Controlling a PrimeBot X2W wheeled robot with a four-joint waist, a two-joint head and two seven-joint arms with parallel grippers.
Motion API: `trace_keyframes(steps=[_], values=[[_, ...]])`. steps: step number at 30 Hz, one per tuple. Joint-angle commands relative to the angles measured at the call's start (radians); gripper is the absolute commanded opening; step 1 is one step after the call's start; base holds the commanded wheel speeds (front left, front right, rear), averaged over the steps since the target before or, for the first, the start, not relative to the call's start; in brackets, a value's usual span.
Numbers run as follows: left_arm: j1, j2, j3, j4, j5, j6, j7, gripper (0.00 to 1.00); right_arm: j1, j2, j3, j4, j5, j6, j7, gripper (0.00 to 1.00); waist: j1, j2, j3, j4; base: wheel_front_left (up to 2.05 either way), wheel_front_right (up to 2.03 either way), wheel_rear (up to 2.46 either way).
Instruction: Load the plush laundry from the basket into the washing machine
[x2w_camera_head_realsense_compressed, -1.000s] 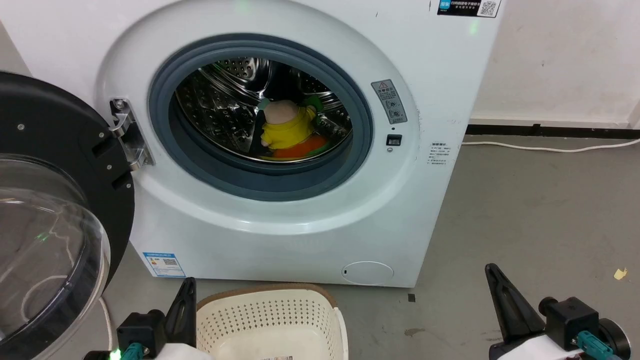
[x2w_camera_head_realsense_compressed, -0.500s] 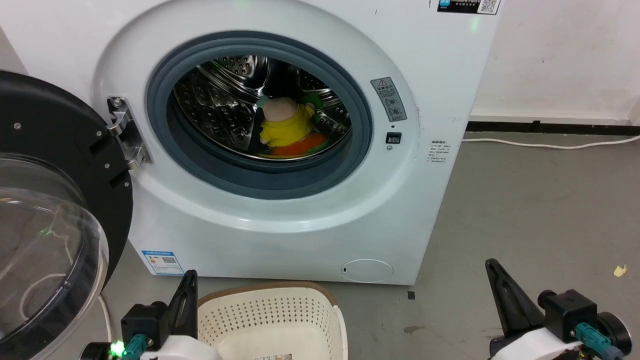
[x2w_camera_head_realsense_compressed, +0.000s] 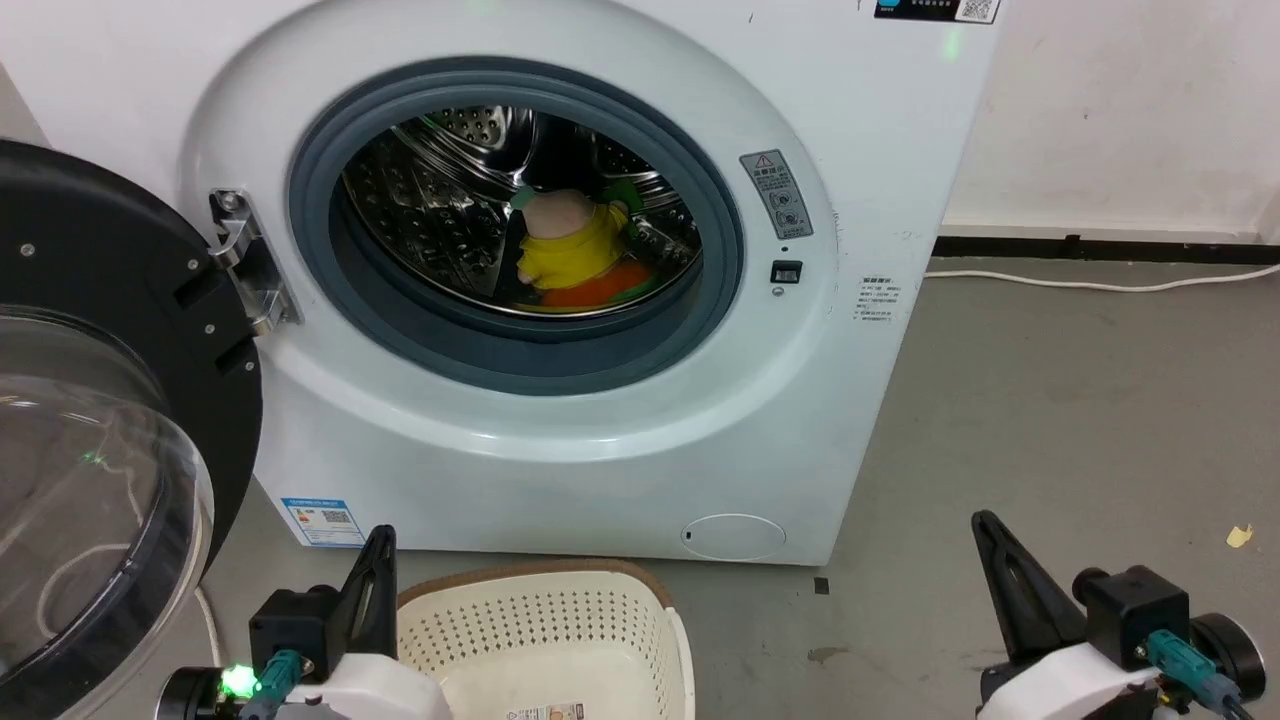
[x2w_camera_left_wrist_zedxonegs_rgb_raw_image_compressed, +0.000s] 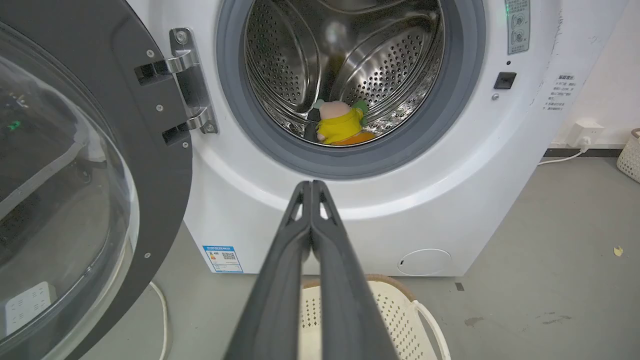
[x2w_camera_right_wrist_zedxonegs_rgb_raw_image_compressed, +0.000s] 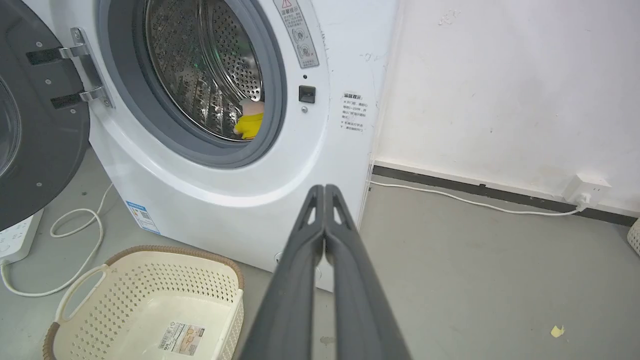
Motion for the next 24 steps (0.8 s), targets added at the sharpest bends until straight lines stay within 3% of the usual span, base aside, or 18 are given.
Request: trace_keyframes(steps=[1, 24], values=[[-0.017, -0.007, 0.007, -0.007, 0.012, 0.001, 0.004, 0.00, -0.018, 0.001, -0.003, 0.002, -0.004, -0.001, 0.004, 0.00, 0.0000, 0.0000, 0.001, 0.000, 0.00, 0.00, 0.00], [-0.038, -0.018, 0.011, -0.023, 0.054, 0.003, 0.038, 0.00, -0.039, 0.001, -0.010, 0.003, -0.018, -0.001, 0.038, 0.00, 0.0000, 0.0000, 0.010, -0.003, 0.00, 0.00, 0.00]])
